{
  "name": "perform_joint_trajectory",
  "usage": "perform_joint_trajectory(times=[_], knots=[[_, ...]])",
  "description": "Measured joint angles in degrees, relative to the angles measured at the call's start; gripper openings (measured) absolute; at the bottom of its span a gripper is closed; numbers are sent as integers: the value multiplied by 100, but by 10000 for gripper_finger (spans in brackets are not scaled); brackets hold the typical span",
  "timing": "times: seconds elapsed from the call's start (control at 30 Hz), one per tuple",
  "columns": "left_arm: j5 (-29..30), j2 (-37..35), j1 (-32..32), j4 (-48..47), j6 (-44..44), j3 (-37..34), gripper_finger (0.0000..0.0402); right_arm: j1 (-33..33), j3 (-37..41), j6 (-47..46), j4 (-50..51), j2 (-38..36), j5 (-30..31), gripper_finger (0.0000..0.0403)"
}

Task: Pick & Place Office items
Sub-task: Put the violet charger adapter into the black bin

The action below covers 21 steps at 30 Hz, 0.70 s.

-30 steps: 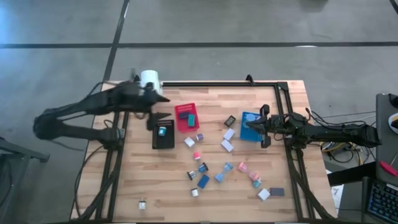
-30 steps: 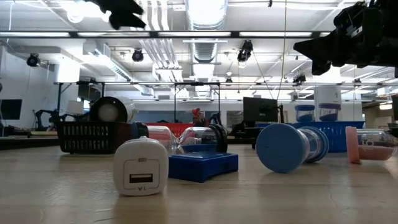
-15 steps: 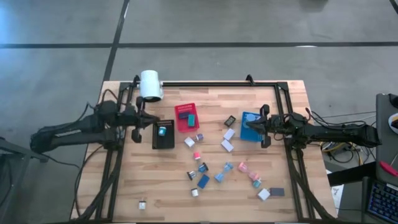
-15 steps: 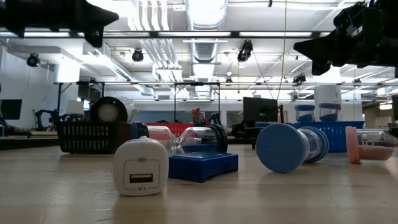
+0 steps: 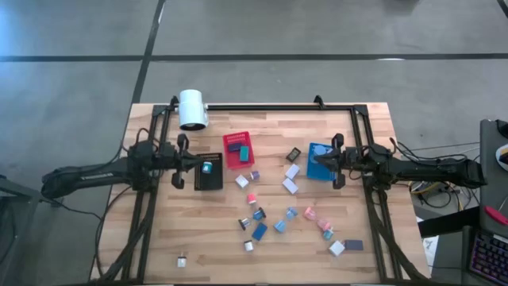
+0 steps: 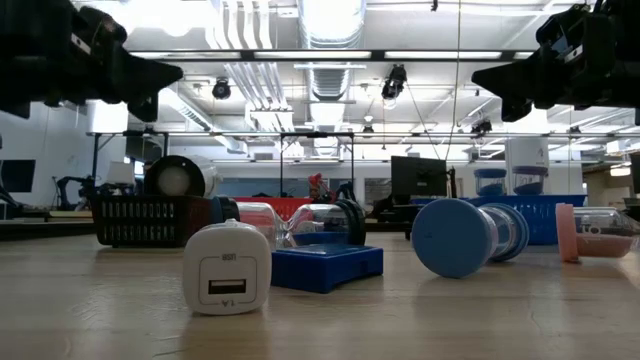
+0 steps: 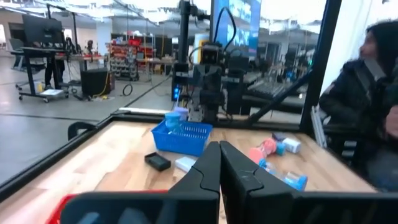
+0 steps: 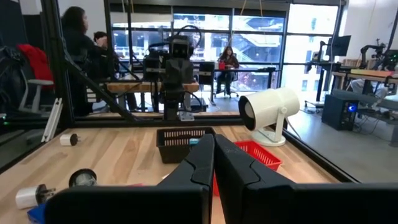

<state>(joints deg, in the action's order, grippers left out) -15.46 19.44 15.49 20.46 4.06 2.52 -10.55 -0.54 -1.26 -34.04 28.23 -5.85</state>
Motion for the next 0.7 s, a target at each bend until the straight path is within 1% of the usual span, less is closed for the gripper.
perform_joint_trajectory(times=[0.1, 0.23, 0.37, 0.43, 0.57, 0.7], knots=[[-6, -6, 0, 235, 117, -185, 4, 1, 0, -2, 18, -2, 165, 8], [-21, -12, 0, 26, -36, -220, 4, 2, 0, -10, 88, 0, 417, 8], [-20, -11, 0, -144, -85, -220, 4, 2, -19, -386, 43, 0, 480, 8], [-22, -10, 0, -184, -156, -220, 4, 19, -104, -399, 68, 69, 498, 8], [-20, -12, 2, -184, -210, -220, 5, 19, -457, -397, 154, 470, 498, 9], [-20, -10, 2, -255, -159, -220, 9, 20, -1166, -389, 844, 1076, 490, 9]])
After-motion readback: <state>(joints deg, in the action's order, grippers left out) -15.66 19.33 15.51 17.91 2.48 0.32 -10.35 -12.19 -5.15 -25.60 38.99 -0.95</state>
